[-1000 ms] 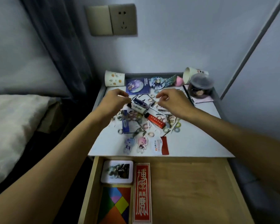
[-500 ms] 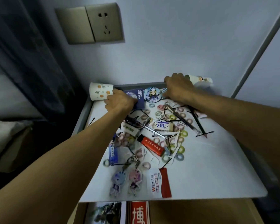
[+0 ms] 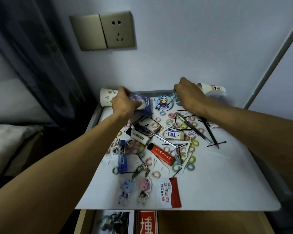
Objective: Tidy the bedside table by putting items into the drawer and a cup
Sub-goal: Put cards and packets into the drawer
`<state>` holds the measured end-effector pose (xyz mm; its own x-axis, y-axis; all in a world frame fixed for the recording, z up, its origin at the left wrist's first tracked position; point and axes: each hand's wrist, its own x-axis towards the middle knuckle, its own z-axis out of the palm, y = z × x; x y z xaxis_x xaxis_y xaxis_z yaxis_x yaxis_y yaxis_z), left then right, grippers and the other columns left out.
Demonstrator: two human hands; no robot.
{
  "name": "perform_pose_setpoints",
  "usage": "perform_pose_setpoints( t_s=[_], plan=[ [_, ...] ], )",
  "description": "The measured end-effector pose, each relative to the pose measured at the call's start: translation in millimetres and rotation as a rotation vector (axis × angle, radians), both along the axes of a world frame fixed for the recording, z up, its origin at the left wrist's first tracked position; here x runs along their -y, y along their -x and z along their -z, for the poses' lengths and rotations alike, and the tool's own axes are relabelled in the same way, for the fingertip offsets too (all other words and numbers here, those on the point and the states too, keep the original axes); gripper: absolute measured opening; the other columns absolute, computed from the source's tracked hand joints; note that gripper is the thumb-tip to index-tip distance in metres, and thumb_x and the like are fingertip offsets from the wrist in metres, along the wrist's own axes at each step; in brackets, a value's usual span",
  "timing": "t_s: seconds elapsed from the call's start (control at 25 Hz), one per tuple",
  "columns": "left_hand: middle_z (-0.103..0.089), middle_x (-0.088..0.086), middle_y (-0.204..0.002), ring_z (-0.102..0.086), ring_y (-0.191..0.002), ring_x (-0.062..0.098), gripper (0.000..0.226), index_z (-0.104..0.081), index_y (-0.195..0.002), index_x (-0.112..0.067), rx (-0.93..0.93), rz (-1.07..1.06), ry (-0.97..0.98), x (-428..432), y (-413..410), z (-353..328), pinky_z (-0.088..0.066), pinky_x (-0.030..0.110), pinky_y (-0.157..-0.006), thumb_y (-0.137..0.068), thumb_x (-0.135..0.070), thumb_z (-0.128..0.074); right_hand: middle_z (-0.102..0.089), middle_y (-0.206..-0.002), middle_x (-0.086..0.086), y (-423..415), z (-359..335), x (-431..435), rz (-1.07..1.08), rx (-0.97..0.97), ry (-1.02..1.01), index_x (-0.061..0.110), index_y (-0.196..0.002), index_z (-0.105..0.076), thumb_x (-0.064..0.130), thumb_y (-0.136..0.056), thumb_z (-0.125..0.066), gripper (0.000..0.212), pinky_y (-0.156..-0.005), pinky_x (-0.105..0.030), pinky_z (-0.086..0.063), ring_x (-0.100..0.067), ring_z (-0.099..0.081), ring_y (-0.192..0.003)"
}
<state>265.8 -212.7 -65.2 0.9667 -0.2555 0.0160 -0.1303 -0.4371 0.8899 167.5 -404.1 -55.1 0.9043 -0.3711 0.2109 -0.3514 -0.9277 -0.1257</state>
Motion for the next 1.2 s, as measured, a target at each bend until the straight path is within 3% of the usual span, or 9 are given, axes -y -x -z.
perform_pose_setpoints(
  t_s=[0.08,0.24,0.36,0.52,0.68,0.8,0.92,1.12,1.2],
  plan=[
    [-0.054,0.01,-0.116,-0.066,-0.087,0.034,0.042,-0.049,-0.106,-0.017,0.036,0.044,0.059,-7,5,-5,-0.055,0.028,-0.046,-0.079,-0.003,-0.077,-0.055,-0.111,-0.015,5,-6,-3,-0.014,0.023,0.055,0.002,-0.115,-0.059,-0.008,-0.087,-0.051,0.031,-0.077,-0.035,-0.037,-0.031,-0.054,-0.099],
    [-0.06,0.01,-0.112,-0.067,-0.081,0.027,0.02,-0.063,-0.093,-0.018,0.01,0.15,0.205,-28,30,-28,-0.054,0.023,-0.051,-0.085,0.0,-0.07,-0.067,-0.107,-0.012,31,-31,-28,-0.063,0.203,-0.077,0.011,-0.117,-0.058,-0.004,-0.089,-0.057,0.032,-0.074,-0.036,-0.049,-0.025,-0.06,-0.089],
    [-0.067,0.011,-0.102,-0.067,-0.079,0.021,0.016,-0.071,-0.086,-0.013,-0.142,0.251,0.233,-57,67,-50,-0.055,0.023,-0.053,-0.088,0.001,-0.064,-0.069,-0.106,-0.003,74,-52,-67,-0.177,0.249,-0.435,0.02,-0.115,-0.059,0.011,-0.091,-0.065,0.026,-0.072,-0.031,-0.058,-0.013,-0.067,-0.085],
    [-0.07,0.009,-0.102,-0.07,-0.084,0.02,0.014,-0.072,-0.098,-0.008,-0.249,0.358,0.157,-105,136,-70,-0.059,0.027,-0.062,-0.094,-0.006,-0.058,-0.073,-0.102,0.001,147,-72,-127,-0.181,0.241,-1.089,0.02,-0.113,-0.059,0.01,-0.088,-0.068,0.028,-0.075,-0.029,-0.06,-0.011,-0.072,-0.089],
    [-0.075,0.008,-0.099,-0.072,-0.084,0.02,0.03,-0.07,-0.107,-0.013,-0.44,0.431,0.233,-149,205,-68,-0.057,0.029,-0.063,-0.099,-0.033,-0.049,-0.076,-0.095,0.0,198,-64,-179,-0.185,0.15,-1.351,0.015,-0.107,-0.062,0.007,-0.085,-0.069,0.024,-0.069,-0.024,-0.056,-0.011,-0.072,-0.087],
    [-0.076,0.012,-0.093,-0.072,-0.083,0.029,0.044,-0.071,-0.104,-0.007,-0.483,0.402,0.206,-168,230,-59,-0.056,0.029,-0.061,-0.094,-0.046,-0.054,-0.075,-0.091,-0.002,214,-47,-202,-0.19,0.114,-1.357,0.013,-0.098,-0.065,0.007,-0.084,-0.071,0.017,-0.061,-0.019,-0.054,-0.01,-0.071,-0.081],
    [-0.076,0.01,-0.088,-0.073,-0.079,0.029,0.025,-0.074,-0.098,-0.01,-0.426,0.42,0.119,-178,237,-47,-0.057,0.03,-0.062,-0.092,-0.031,-0.062,-0.071,-0.097,-0.004,214,-27,-209,-0.197,0.061,-1.242,0.02,-0.103,-0.065,0.012,-0.084,-0.073,0.022,-0.071,-0.028,-0.059,-0.015,-0.069,-0.088],
    [-0.076,0.007,-0.088,-0.074,-0.081,0.026,0.023,-0.074,-0.095,-0.011,-0.396,0.24,0.088,-179,223,-28,-0.059,0.039,-0.07,-0.09,-0.031,-0.066,-0.061,-0.095,0.009,214,-5,-181,0.036,-0.055,-0.448,0.022,-0.108,-0.057,0.043,-0.086,-0.068,0.033,-0.056,-0.015,-0.036,-0.006,-0.057,-0.079],
    [-0.077,0.006,-0.084,-0.074,-0.074,0.021,0.02,-0.073,-0.093,-0.009,-0.367,0.185,0.135,-180,217,-29,-0.059,0.033,-0.062,-0.092,-0.027,-0.065,-0.061,-0.107,0.004,212,9,-178,0.055,-0.142,-0.346,0.02,-0.116,-0.054,0.049,-0.08,-0.072,0.05,-0.064,-0.021,-0.041,-0.012,-0.058,-0.091]
  ],
)
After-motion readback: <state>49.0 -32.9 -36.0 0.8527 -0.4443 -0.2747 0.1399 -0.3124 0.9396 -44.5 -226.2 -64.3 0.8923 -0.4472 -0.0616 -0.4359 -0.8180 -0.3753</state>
